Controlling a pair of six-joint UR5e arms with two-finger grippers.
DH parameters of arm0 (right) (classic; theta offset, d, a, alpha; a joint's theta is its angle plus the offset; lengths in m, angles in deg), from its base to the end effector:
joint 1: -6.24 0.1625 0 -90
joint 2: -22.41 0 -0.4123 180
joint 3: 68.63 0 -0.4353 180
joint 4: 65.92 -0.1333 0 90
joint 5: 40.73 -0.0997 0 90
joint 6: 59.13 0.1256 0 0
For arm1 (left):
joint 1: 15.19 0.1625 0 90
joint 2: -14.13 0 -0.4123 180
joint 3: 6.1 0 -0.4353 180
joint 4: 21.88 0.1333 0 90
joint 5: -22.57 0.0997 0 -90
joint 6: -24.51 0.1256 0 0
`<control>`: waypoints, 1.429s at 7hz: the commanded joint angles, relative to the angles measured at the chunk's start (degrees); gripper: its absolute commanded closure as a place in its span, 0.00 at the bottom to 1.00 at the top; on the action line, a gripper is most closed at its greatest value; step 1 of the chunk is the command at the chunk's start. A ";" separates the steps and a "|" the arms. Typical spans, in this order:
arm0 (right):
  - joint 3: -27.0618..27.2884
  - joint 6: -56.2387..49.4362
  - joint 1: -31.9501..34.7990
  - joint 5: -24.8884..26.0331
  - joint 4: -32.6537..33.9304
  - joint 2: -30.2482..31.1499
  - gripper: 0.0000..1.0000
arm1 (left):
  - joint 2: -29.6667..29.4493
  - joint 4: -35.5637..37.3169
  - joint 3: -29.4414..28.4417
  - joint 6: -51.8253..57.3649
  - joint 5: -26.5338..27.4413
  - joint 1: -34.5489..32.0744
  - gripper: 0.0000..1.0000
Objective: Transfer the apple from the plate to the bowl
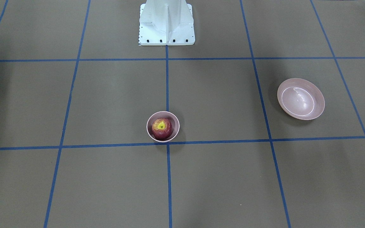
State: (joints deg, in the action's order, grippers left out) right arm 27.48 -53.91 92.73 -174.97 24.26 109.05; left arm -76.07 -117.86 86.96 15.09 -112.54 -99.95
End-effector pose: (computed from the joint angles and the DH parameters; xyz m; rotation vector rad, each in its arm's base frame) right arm 0.0109 -0.5682 0.5752 0.0949 -0.7798 -0.0343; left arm 0.0060 -0.5504 0.6215 0.0514 0.7985 -0.0055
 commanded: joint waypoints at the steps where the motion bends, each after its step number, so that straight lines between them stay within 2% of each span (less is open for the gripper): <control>1: -0.05 -0.47 0.27 0.47 0.00 0.54 0.00 | 2.04 -0.34 2.80 -0.33 -0.06 -0.83 0.02; 2: -0.14 -0.39 0.26 0.56 -0.09 0.72 0.00 | 3.09 -0.60 3.61 -4.16 0.03 -1.10 0.02; 3: -0.14 -0.39 0.18 0.56 -0.01 0.81 0.00 | 3.36 -0.52 5.35 -5.07 -0.06 -1.97 0.02; 4: -0.40 -0.39 0.09 0.56 -0.09 1.24 0.00 | 6.15 -1.04 6.68 -3.34 0.55 -1.98 0.02; 5: -0.92 -0.39 -0.17 0.56 -0.27 1.25 0.00 | 6.35 -1.57 7.21 -2.89 1.86 -1.90 0.02; 10: -2.06 -0.38 -0.96 0.12 -0.53 1.25 0.00 | 4.77 -3.76 7.22 -2.97 1.08 -1.63 0.02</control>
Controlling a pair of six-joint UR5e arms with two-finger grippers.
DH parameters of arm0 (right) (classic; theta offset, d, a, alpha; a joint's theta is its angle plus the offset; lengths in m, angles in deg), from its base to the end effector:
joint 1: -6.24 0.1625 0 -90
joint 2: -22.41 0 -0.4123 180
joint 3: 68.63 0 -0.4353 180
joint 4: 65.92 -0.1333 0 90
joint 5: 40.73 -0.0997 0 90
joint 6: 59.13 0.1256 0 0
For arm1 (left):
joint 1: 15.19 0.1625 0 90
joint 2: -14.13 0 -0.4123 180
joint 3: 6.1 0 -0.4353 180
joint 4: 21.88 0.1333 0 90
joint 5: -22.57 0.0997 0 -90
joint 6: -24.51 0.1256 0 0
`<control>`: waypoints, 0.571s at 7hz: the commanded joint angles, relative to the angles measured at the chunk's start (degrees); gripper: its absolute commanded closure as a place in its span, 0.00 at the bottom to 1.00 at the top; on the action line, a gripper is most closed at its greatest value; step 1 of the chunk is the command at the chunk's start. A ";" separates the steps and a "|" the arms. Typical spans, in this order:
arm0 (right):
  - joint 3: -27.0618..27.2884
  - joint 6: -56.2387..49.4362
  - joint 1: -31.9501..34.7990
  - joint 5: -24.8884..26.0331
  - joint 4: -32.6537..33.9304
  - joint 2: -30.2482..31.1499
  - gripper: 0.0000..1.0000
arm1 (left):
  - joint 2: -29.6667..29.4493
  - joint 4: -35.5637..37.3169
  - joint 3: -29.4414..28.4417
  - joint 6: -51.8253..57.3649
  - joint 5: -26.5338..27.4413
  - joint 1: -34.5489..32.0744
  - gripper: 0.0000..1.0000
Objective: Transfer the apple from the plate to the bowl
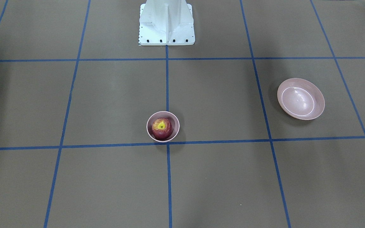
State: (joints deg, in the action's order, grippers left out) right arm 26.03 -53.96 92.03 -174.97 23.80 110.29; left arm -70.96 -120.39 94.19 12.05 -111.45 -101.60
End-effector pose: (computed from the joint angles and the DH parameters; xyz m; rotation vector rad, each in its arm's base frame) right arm 0.0046 -0.5594 0.6002 0.0536 -0.7781 -0.0317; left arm -0.0136 -0.5184 0.5962 0.1214 0.7889 -0.0534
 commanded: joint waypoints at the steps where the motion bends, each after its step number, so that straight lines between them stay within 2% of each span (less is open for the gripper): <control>1: -0.62 -0.25 -0.45 0.03 -0.07 0.00 0.00 | -0.34 -1.24 -0.01 -0.02 -0.01 0.01 0.02; 4: -0.01 -0.25 -0.45 -0.23 -0.16 0.00 0.00 | 0.18 -1.33 -0.81 0.16 0.08 0.01 0.02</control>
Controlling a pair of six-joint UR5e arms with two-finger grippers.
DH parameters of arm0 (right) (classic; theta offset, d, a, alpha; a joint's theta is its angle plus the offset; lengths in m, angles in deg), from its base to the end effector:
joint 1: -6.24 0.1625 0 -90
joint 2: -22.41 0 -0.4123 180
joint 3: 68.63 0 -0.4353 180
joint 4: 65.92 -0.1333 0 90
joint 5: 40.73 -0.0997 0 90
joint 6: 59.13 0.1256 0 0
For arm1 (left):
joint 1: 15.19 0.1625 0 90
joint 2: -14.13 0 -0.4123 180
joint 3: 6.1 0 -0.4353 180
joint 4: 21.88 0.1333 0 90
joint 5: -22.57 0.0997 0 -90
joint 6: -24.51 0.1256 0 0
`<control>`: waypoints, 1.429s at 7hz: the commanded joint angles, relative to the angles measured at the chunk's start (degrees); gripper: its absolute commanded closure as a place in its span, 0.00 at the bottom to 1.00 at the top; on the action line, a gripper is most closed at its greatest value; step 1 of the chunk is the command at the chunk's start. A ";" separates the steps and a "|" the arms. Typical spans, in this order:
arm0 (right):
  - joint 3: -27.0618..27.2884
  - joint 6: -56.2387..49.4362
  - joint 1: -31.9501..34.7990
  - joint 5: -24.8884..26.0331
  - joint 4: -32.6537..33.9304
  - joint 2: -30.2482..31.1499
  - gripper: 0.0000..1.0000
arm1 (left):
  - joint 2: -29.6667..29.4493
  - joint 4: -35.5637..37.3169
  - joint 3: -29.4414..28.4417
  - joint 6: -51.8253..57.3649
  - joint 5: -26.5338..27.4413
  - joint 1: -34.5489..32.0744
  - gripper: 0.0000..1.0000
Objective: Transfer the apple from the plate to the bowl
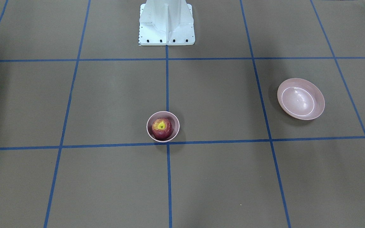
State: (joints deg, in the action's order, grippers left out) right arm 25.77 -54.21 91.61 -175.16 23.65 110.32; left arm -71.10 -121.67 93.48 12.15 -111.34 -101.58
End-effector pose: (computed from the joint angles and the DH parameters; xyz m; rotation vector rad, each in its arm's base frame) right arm 0.0002 -0.5592 0.6024 0.0498 -0.7813 -0.0420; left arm -0.0134 -0.5207 0.5993 0.1339 0.7881 -0.0469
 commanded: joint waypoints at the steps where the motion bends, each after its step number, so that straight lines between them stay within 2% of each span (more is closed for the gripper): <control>1: 0.43 0.00 -0.02 -0.04 -0.01 -0.02 0.00 | 0.51 -0.05 -0.26 -0.03 -0.03 0.00 0.02; 10: 0.87 0.00 -0.38 -0.83 -0.01 0.24 0.00 | 0.68 -0.05 0.00 -0.03 -0.03 0.00 0.02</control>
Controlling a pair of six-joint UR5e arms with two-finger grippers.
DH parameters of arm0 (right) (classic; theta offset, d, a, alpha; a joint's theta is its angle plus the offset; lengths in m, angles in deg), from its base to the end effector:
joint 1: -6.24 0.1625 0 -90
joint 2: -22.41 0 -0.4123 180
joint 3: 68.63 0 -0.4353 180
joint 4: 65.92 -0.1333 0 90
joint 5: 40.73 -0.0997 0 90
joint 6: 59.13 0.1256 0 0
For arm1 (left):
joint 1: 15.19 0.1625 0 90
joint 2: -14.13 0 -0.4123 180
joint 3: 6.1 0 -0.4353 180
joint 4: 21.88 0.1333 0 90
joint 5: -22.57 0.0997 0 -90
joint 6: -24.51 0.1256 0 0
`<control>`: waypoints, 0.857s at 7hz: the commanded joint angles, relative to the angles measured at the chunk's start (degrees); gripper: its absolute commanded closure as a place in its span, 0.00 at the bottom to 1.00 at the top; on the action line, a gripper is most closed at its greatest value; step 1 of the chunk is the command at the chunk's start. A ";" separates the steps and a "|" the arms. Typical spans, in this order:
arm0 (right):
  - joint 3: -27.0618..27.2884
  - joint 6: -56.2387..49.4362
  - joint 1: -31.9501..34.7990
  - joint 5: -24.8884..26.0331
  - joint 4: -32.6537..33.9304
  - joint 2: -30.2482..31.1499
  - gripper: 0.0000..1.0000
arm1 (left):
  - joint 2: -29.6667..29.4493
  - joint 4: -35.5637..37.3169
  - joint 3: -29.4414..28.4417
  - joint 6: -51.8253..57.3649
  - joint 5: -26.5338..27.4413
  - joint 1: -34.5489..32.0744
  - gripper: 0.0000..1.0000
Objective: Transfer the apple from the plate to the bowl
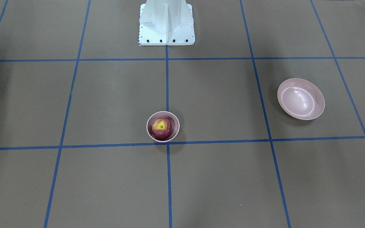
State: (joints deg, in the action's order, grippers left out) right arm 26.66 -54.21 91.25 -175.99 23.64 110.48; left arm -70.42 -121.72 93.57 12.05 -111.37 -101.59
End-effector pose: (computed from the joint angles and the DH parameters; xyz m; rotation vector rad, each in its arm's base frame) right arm -0.0045 -0.5581 0.5942 0.0581 -0.7967 -0.0540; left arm -0.0138 -0.5155 0.6044 0.1243 0.7879 -0.0523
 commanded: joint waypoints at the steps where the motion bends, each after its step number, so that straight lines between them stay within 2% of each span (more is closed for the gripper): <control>1: 0.07 0.00 -0.02 0.00 0.00 0.26 0.00 | 0.00 0.00 -0.27 0.07 0.00 0.00 0.02; 6: 0.07 -0.09 -0.19 -0.09 -0.09 0.61 0.00 | -0.09 0.00 0.17 0.07 0.09 0.00 0.02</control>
State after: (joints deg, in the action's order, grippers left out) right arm 26.82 -54.29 91.09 -176.03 23.56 111.05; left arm -70.44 -121.72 93.45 12.12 -111.26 -101.58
